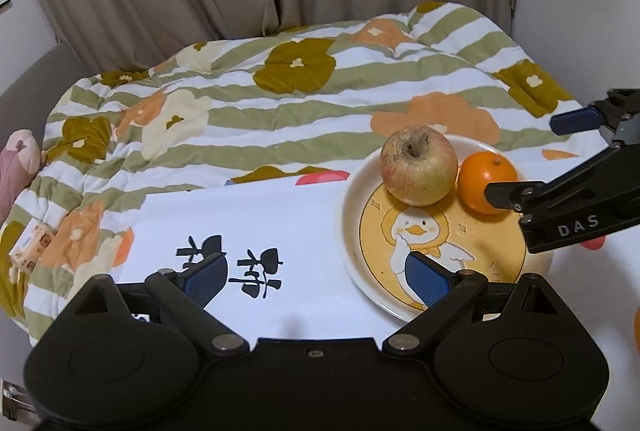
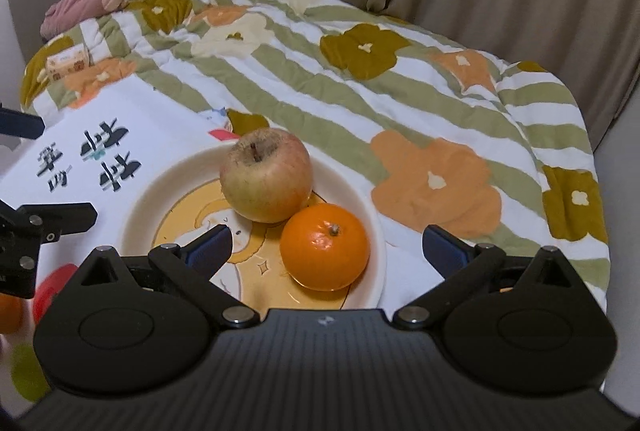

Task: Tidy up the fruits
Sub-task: 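Release the apple and orange into the bowl, opening both tools, then move both tools back toward the remaining fruits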

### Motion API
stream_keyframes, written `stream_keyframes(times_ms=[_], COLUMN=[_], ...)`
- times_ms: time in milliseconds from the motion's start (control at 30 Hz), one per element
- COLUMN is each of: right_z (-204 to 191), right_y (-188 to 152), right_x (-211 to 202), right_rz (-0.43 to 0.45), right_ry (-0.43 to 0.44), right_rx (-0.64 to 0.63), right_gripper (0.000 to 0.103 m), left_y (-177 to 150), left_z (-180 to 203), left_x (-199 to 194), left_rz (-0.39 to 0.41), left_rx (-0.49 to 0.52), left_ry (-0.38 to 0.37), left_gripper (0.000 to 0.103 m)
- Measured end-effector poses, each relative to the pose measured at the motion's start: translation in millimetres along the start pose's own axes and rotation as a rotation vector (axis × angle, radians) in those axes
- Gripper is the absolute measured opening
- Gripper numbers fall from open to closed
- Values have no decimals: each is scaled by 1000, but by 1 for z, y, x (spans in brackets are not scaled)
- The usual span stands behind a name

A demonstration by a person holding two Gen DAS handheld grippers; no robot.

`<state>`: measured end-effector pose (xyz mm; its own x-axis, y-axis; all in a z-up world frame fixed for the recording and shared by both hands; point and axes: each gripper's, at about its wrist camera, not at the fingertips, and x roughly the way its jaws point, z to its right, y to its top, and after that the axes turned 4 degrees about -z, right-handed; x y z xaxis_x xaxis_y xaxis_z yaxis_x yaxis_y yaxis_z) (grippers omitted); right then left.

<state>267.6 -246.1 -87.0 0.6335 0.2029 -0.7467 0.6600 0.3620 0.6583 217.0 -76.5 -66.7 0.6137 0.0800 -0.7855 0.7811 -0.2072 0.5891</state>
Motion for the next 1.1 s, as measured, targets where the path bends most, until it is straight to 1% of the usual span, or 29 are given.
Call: stream_keyframes(times_ms=[200,300,400,500,633,833,1000,1100], right_z=[-8,-14,-23,-32,-47,-81,-110,-126], right_y=[-6,-11,-17,-25,-40,-65,-82,-91], right_x=[-50,-76,-99,-121,-149,-186,-208,-214], right_rz=[32,35,37,39,44,55,65,64], right_ry=[-31,-60,-92,-118,-134,-152,-155,-157], right_rx=[56,91,117,152,204,274,330,347], right_gripper=[103,103,103,103,103,103,103,103], left_y=[-6,-13,-25,-37,-54,-88,-114,-128], left_z=[-3,-5,-6,-9,-17,-29,-41,-51], left_x=[-37,-56,-74,-90,-107,-139,-153,-156], left_rz=[61,86,107,128,148,193,194,187], left_rx=[-26,-34,-17,-5,-14,-27,-19,-19], left_ry=[-2,-35,-58,-74,-93,-117,-136,-136], left_gripper=[98,98,98,98,98,98,98,98])
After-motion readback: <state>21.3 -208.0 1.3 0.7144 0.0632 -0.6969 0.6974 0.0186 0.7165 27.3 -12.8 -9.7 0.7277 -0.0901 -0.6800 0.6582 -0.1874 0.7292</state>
